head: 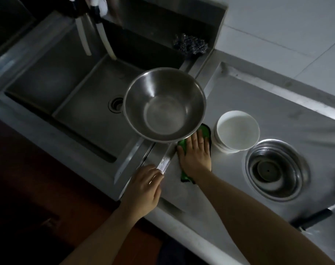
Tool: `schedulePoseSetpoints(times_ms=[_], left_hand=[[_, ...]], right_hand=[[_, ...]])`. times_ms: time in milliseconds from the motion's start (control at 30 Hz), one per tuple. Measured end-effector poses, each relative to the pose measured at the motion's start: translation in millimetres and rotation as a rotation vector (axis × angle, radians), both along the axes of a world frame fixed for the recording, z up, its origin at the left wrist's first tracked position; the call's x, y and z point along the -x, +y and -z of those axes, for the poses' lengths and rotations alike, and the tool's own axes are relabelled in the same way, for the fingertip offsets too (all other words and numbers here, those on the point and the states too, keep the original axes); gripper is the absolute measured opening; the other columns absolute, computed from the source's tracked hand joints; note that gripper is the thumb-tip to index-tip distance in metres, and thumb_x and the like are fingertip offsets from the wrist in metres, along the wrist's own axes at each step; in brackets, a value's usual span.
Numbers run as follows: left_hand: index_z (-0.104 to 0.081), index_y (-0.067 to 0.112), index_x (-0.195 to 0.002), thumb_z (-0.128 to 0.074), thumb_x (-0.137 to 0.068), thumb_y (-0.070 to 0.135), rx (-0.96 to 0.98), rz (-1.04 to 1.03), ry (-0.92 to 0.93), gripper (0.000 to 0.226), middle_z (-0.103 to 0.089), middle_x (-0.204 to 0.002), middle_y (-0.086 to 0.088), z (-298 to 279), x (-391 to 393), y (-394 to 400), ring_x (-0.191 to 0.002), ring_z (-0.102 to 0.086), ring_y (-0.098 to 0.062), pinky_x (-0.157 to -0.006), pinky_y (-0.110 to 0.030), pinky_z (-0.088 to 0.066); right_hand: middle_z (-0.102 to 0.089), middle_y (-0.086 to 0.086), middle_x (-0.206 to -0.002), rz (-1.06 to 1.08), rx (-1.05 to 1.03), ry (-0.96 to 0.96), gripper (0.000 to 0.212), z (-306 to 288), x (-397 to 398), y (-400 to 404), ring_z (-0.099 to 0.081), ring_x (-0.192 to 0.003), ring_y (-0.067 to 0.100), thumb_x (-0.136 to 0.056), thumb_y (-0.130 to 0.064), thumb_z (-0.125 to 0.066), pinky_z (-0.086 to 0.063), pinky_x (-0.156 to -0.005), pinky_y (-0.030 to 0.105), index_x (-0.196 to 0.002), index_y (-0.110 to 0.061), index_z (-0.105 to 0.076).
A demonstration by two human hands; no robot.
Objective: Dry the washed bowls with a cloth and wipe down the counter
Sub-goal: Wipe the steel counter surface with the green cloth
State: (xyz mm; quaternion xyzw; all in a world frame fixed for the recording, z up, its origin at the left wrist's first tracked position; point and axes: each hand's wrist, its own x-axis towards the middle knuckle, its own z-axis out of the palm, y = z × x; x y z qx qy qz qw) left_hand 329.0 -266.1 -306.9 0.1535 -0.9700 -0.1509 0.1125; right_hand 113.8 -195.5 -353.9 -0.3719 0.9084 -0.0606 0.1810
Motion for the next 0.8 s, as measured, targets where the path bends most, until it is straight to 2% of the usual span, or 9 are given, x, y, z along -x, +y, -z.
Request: schedulePoseSetpoints(times_ms=[100,267,400,567,667,800], left_hand=[[-0.070,0.008,-0.109,-0.057,-0.089,0.007,-0.010,-0.021,-0.003,0.025,-0.065,-0.115,-0.005,4.2,-12.0,-1.2,-0.116,-0.059,-0.028,-0.102,-0.047,-0.045],[-0.070,0.005,-0.114,-0.052,-0.093,0.007,-0.046,-0.078,0.016,0.027,-0.066,-0.119,-0.008,1.4,-31.4,5.8,-0.118,-0.059,-0.026,-0.102,-0.043,-0.048],[-0.071,0.003,-0.111,-0.049,-0.096,0.011,-0.023,-0.128,0.006,0.028,-0.068,-0.117,-0.009,-0.7,-39.2,23.4,-0.118,-0.060,-0.026,-0.102,-0.042,-0.048],[-0.069,0.004,-0.116,-0.049,-0.097,0.014,0.003,-0.182,-0.039,0.029,-0.065,-0.121,-0.009,1.5,-45.9,59.5,-0.121,-0.056,-0.028,-0.102,-0.044,-0.046],[-0.067,0.005,-0.118,-0.049,-0.097,0.015,0.006,-0.230,-0.051,0.030,-0.063,-0.124,-0.010,-2.4,-48.1,86.3,-0.124,-0.054,-0.028,-0.106,-0.043,-0.043],[-0.067,0.008,-0.118,-0.051,-0.094,0.016,0.018,-0.211,-0.068,0.030,-0.063,-0.122,-0.008,-5.2,-50.2,121.9,-0.119,-0.055,-0.029,-0.104,-0.042,-0.044]], right_hand=[[0.017,0.005,-0.166,0.044,-0.018,-0.009,0.068,-1.2,-20.5,-4.3,0.022,-0.151,0.021,-0.104,-0.052,-0.009,0.011,-0.123,0.042,-0.158,-0.016,0.013],[0.029,0.006,-0.161,-0.042,-0.041,-0.078,0.067,-6.5,-81.2,14.4,0.033,-0.146,0.021,-0.104,-0.051,-0.003,0.013,-0.123,0.042,-0.154,-0.013,0.021],[0.032,0.003,-0.159,-0.209,-0.039,-0.159,0.063,-10.1,-108.5,40.3,0.035,-0.145,0.018,-0.105,-0.049,-0.002,0.016,-0.121,0.040,-0.154,-0.016,0.020],[0.025,-0.004,-0.162,-0.572,-0.056,-0.211,0.062,-14.9,-112.4,92.1,0.031,-0.146,0.017,-0.102,-0.052,0.003,0.011,-0.123,0.042,-0.157,-0.024,0.013],[0.023,-0.012,-0.162,-0.572,-0.022,-0.270,0.068,-17.8,-106.6,128.5,0.029,-0.147,0.010,-0.095,-0.055,0.010,0.014,-0.122,0.036,-0.158,-0.029,0.010],[0.023,-0.012,-0.161,-0.522,-0.026,-0.233,0.061,-16.7,-87.9,200.7,0.030,-0.146,0.006,-0.101,-0.052,0.002,0.013,-0.121,0.034,-0.158,-0.029,0.008]])
